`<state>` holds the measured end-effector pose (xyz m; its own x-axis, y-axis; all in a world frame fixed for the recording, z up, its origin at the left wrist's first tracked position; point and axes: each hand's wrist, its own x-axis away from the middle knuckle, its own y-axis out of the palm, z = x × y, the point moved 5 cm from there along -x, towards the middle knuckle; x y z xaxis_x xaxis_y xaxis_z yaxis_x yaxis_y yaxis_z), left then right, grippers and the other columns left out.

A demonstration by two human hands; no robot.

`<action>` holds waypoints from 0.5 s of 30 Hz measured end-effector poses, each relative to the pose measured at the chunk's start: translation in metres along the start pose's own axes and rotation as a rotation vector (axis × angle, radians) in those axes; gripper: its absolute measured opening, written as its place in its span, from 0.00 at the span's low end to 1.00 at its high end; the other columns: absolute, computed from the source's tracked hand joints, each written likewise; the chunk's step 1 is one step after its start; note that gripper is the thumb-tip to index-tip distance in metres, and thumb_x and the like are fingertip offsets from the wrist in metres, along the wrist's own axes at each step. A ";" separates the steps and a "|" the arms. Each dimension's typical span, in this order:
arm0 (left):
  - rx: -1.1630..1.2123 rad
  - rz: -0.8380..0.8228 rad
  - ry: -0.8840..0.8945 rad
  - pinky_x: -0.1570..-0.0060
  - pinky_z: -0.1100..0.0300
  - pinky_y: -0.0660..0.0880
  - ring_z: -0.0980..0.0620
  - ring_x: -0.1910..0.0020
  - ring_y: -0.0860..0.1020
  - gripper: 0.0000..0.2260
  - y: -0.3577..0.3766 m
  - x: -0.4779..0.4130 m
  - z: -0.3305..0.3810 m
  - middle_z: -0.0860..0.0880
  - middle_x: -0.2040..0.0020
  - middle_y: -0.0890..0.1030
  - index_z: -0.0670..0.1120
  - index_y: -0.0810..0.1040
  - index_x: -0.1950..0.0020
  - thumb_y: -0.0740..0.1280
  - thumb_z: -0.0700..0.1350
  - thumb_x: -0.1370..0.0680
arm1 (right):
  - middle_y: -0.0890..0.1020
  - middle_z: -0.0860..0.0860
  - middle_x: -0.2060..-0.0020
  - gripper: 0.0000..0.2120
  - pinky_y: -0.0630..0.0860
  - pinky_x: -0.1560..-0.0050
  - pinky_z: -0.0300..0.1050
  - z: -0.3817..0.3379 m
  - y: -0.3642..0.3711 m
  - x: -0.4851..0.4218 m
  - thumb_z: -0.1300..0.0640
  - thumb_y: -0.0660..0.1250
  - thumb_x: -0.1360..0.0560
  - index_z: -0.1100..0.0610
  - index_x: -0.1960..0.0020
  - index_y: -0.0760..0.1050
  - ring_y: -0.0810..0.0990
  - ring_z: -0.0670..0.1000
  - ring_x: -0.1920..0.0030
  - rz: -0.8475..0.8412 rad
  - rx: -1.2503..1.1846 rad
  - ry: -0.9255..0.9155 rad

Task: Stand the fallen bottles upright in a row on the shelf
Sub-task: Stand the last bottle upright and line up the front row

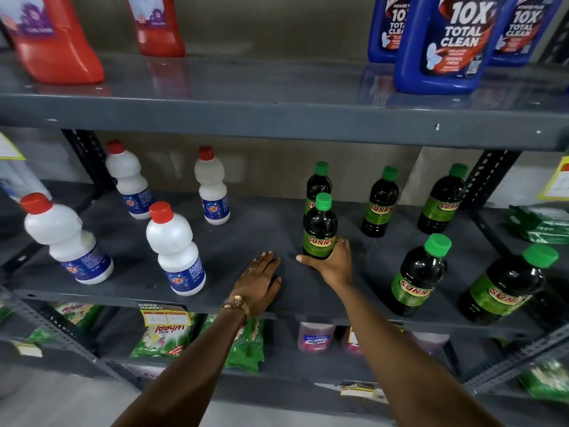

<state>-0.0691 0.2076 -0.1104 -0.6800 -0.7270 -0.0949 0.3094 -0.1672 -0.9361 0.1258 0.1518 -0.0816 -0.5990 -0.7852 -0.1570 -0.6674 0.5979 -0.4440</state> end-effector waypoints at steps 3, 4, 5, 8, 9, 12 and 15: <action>0.017 0.004 0.000 0.25 0.57 0.46 0.51 0.23 0.50 0.24 -0.001 0.000 0.001 0.48 0.22 0.54 0.48 0.54 0.24 0.53 0.53 0.19 | 0.81 0.51 0.51 0.30 0.74 0.53 0.37 0.006 -0.006 0.002 0.55 0.84 0.43 0.59 0.44 0.77 0.81 0.54 0.46 -0.060 -0.012 -0.019; 0.019 0.006 0.001 0.25 0.57 0.46 0.51 0.23 0.50 0.24 -0.001 0.001 0.002 0.48 0.22 0.54 0.48 0.55 0.24 0.53 0.53 0.19 | 0.81 0.49 0.53 0.29 0.73 0.55 0.33 0.005 -0.009 0.006 0.55 0.84 0.42 0.58 0.45 0.77 0.82 0.53 0.48 -0.065 -0.005 -0.025; 0.018 0.010 0.003 0.25 0.57 0.46 0.51 0.23 0.50 0.24 -0.002 0.001 0.002 0.48 0.22 0.54 0.48 0.55 0.24 0.53 0.53 0.19 | 0.81 0.48 0.54 0.29 0.71 0.56 0.30 0.003 -0.011 0.012 0.55 0.84 0.42 0.58 0.45 0.78 0.82 0.51 0.50 -0.069 0.002 -0.029; 0.025 0.020 0.004 0.25 0.58 0.46 0.51 0.23 0.50 0.24 -0.003 0.002 0.003 0.48 0.22 0.55 0.48 0.56 0.25 0.54 0.52 0.19 | 0.81 0.43 0.56 0.28 0.71 0.57 0.27 0.001 -0.014 0.041 0.51 0.83 0.44 0.52 0.48 0.78 0.81 0.43 0.54 -0.069 -0.015 -0.027; 0.030 0.024 0.004 0.25 0.58 0.46 0.51 0.23 0.51 0.24 -0.003 0.002 0.003 0.48 0.22 0.55 0.48 0.56 0.25 0.54 0.52 0.19 | 0.81 0.41 0.57 0.27 0.72 0.57 0.26 0.002 -0.016 0.053 0.49 0.83 0.44 0.49 0.49 0.77 0.80 0.40 0.55 -0.070 -0.026 -0.033; 0.038 0.017 0.009 0.25 0.58 0.46 0.51 0.23 0.50 0.23 -0.002 0.002 0.003 0.48 0.22 0.55 0.48 0.57 0.25 0.54 0.51 0.19 | 0.83 0.44 0.55 0.27 0.77 0.52 0.35 0.006 -0.019 0.086 0.44 0.81 0.44 0.48 0.49 0.76 0.81 0.43 0.54 -0.085 0.007 -0.036; 0.037 0.006 0.009 0.24 0.57 0.46 0.51 0.23 0.50 0.23 -0.002 0.002 0.004 0.48 0.22 0.54 0.48 0.56 0.25 0.54 0.51 0.19 | 0.84 0.48 0.52 0.29 0.79 0.48 0.43 0.003 -0.021 0.097 0.45 0.81 0.42 0.53 0.45 0.77 0.82 0.47 0.52 -0.088 0.039 -0.034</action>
<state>-0.0683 0.2038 -0.1070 -0.6839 -0.7222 -0.1036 0.3378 -0.1876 -0.9223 0.0834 0.0624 -0.0904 -0.5225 -0.8401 -0.1455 -0.6986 0.5197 -0.4918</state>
